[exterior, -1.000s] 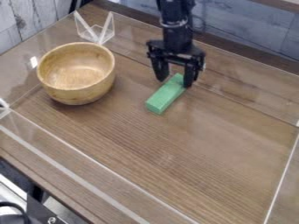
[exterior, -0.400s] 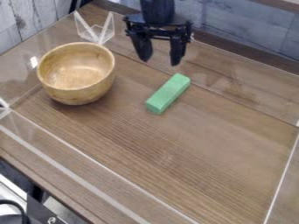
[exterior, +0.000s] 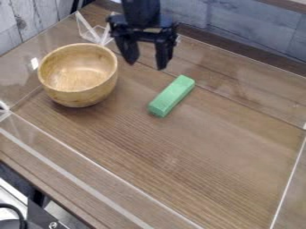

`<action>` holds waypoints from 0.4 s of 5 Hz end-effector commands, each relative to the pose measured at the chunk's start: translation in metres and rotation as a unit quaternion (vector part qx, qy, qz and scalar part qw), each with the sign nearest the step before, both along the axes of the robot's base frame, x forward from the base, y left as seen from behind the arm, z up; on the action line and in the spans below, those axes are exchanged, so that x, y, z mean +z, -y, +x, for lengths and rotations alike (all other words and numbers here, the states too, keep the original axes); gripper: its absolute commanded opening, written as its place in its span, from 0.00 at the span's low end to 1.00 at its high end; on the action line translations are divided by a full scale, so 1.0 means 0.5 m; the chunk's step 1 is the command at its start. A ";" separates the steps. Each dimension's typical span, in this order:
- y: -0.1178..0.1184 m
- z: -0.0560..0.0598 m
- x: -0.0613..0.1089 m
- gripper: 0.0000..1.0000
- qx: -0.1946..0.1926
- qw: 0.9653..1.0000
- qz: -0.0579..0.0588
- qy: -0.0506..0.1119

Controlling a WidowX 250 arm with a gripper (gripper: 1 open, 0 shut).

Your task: Move green object from inside the wooden bowl to the table next to it

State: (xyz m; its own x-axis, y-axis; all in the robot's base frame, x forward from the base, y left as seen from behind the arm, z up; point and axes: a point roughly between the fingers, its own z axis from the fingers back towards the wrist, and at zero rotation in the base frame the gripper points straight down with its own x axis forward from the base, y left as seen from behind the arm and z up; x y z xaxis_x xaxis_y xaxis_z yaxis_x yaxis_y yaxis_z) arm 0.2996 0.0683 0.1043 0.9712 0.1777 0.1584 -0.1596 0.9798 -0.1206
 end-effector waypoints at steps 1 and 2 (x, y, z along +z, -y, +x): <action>-0.006 0.027 0.057 1.00 -0.002 0.999 0.024 0.045; 0.008 0.048 0.067 1.00 -0.009 0.998 0.036 0.048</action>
State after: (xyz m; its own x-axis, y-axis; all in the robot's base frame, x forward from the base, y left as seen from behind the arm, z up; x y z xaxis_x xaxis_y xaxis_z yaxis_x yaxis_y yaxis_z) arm 0.3157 0.0605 0.1200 0.9686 0.1366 0.2076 -0.1249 0.9898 -0.0685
